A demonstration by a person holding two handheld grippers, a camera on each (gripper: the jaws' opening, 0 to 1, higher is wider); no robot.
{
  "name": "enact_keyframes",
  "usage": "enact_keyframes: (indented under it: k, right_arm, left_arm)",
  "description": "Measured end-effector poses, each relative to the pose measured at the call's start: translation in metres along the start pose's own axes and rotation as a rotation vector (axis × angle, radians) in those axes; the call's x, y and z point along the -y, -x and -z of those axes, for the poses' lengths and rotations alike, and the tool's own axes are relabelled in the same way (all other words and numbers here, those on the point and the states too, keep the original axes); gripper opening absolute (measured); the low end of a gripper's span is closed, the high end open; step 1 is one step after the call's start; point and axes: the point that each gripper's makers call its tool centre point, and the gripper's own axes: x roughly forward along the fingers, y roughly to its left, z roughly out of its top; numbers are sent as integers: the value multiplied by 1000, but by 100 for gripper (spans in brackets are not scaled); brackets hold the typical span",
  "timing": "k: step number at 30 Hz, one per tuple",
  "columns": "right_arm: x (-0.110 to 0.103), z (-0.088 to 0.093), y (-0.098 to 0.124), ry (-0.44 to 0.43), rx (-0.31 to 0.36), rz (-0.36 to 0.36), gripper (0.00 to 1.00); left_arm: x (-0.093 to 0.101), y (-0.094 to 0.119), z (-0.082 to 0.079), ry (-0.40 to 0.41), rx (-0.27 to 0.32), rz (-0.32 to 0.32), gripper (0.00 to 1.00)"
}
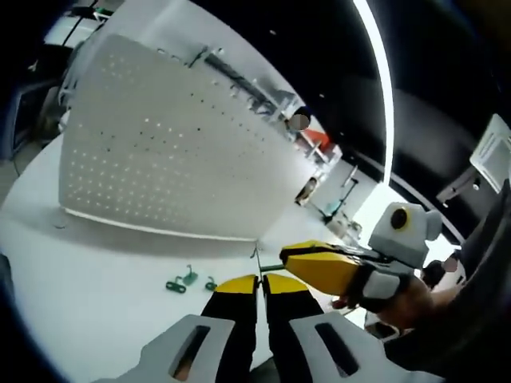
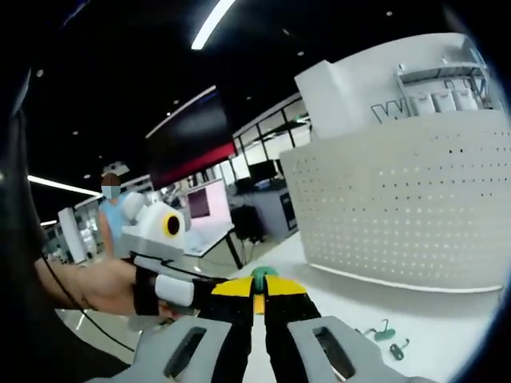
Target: Insert the hook assembly into the mounting plate slot until the hook locks in place.
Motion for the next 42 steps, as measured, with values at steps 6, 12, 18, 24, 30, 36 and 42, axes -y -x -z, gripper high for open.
enact_keyframes:
  k: [6, 12, 18, 24, 30, 36, 42]
  right_arm:
    - [3, 7, 0, -62, -13, -4, 4]
    - [1, 4, 0, -59, -21, -12, 8]
    - [2, 7, 4, -107, -28, -6, 11]
    - [2, 11, 7, -79, -55, 3, 10]
    - [-1, 18, 5, -71, -85, -3, 10]
    - [-3, 15, 5, -65, -74, -1, 10]
    - [-1, 12, 5, -70, -61, 8, 9]
  left_arm:
    - [-1, -1, 2, -51, -18, -23, 2]
    - [0, -3, 4, -90, -32, -31, 2]
    - [-13, 0, 5, -114, -52, -78, 2]
    - [-30, 9, 3, -206, -72, -186, 2]
    - [-29, 9, -2, -344, -92, -231, 2]
    - [-23, 6, -6, -342, -74, -203, 2]
    - [-16, 5, -4, -325, -68, -176, 2]
